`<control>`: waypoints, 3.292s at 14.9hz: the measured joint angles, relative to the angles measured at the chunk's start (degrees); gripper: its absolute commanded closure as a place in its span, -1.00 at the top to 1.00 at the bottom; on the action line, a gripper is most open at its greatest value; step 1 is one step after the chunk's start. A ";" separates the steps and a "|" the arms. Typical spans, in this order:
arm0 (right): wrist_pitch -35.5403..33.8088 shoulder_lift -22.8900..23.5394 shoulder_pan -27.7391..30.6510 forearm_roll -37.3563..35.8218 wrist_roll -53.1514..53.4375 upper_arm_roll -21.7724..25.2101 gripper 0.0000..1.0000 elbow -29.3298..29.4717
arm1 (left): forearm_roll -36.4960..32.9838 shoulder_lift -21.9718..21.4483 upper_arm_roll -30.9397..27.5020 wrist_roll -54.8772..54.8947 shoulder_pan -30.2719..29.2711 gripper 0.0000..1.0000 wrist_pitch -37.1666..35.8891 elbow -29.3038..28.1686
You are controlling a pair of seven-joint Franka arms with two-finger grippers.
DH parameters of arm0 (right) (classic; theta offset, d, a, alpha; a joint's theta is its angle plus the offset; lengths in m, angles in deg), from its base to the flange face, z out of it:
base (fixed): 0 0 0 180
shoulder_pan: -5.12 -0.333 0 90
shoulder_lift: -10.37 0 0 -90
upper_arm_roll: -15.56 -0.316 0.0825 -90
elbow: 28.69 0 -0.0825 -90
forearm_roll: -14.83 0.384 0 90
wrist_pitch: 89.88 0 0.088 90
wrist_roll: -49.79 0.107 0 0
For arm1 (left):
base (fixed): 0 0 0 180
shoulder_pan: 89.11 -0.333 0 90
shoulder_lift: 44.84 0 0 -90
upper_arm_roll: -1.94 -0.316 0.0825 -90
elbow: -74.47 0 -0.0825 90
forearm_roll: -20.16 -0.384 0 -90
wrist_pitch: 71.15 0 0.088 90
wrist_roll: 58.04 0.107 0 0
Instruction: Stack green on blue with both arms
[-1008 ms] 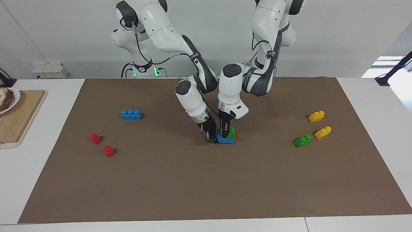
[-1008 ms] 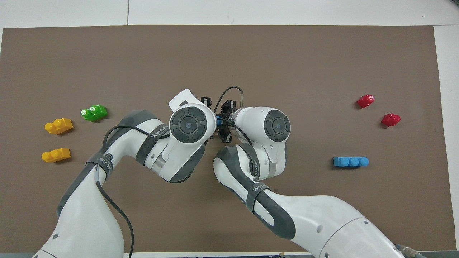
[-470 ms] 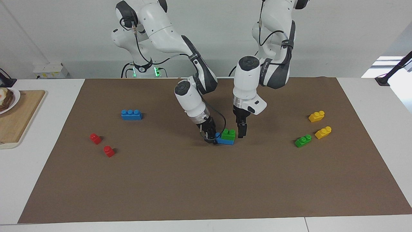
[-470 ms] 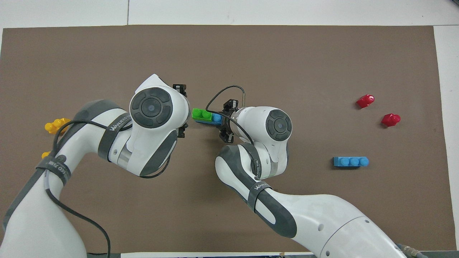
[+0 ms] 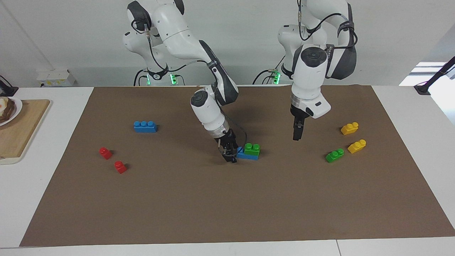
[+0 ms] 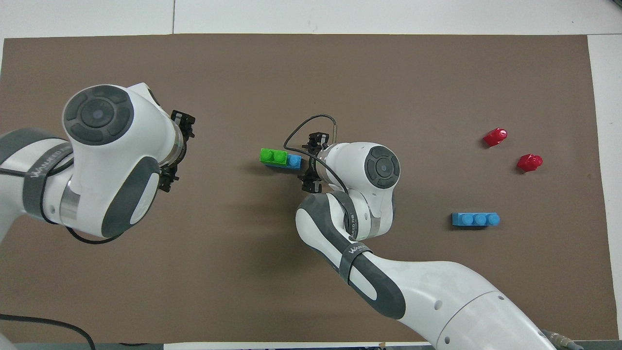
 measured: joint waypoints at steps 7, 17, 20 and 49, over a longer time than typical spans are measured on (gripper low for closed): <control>-14.30 -5.40 8.78 0.00 -6.51 0.23 0.81 1.56 | 3.04 -5.71 -0.34 30.00 -10.13 1.00 -9.15 0.02; -44.14 -14.55 25.29 -12.56 -49.45 0.93 0.89 9.64 | 3.61 -6.53 -0.19 53.92 -17.27 1.00 -11.82 0.00; -51.45 -17.09 28.58 -16.87 -61.28 0.97 0.89 12.83 | 4.52 -6.67 1.14 54.06 -16.25 1.00 -11.69 0.01; -67.36 -31.96 32.39 -30.88 -93.17 1.01 0.94 14.71 | 6.64 -0.24 0.55 81.15 -15.79 1.00 -25.13 15.21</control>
